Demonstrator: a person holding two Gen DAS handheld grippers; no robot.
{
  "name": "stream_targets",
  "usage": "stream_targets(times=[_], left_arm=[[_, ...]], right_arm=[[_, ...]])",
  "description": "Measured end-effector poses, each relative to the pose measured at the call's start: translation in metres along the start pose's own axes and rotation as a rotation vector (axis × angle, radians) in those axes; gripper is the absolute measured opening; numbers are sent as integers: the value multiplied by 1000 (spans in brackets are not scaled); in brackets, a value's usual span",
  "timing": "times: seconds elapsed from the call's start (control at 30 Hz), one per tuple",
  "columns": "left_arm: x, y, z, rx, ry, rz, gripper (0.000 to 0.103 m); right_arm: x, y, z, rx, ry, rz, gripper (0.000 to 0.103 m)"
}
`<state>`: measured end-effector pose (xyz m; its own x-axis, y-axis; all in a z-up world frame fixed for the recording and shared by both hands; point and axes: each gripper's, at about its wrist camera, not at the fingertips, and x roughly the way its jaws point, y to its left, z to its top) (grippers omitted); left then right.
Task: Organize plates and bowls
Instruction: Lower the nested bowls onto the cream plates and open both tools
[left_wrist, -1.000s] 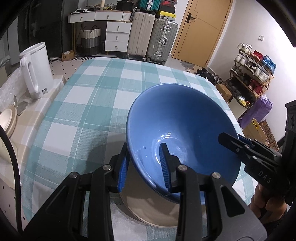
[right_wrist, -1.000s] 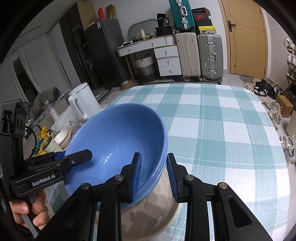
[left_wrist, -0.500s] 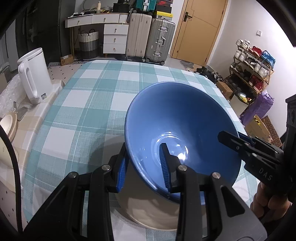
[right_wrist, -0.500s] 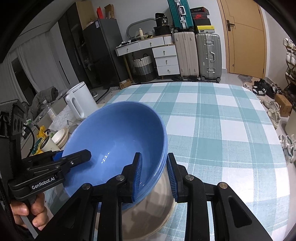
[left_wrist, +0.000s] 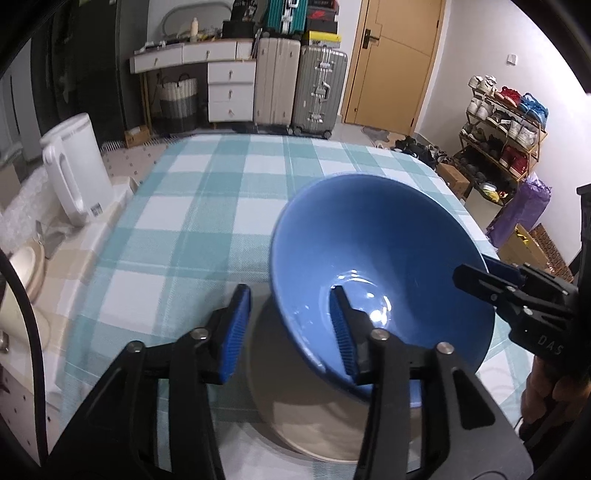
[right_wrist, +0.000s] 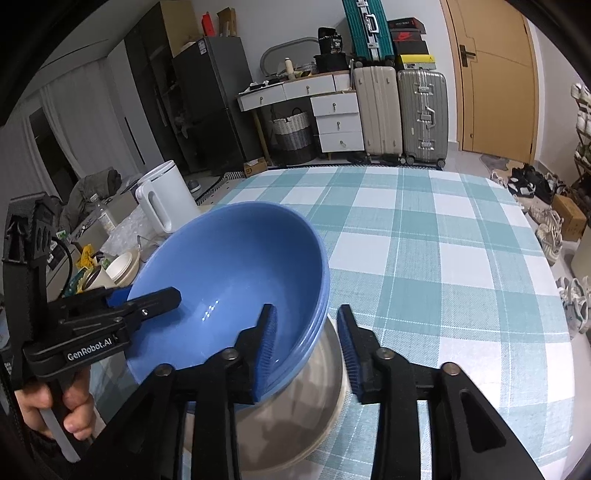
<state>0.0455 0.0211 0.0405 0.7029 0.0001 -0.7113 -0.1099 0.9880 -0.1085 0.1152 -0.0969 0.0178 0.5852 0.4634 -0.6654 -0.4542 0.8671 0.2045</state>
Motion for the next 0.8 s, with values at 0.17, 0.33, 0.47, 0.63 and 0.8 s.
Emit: stream_targets(times=[0.17,0.33,0.47,0.63,0.8], left_arm=[[-21,11,-7,47,-86,-11,80],[-47,37,-23,61,-185,-39,102],[-58,63,-37,57,-240,-56,102],[-54,84,-52,42,-258,-77,102],[-46,91,-64,36,-277,-128,102]], right_arm=[[-7,2,-6,-63,-29,6,57],[-22,3,-16,-140,-102,51,92],[-34,-1,-26,-202,-154,86,102],[-38,-17,-42,-240,-173,89,102],[-42,-34,-57,-231,-208,121,102]])
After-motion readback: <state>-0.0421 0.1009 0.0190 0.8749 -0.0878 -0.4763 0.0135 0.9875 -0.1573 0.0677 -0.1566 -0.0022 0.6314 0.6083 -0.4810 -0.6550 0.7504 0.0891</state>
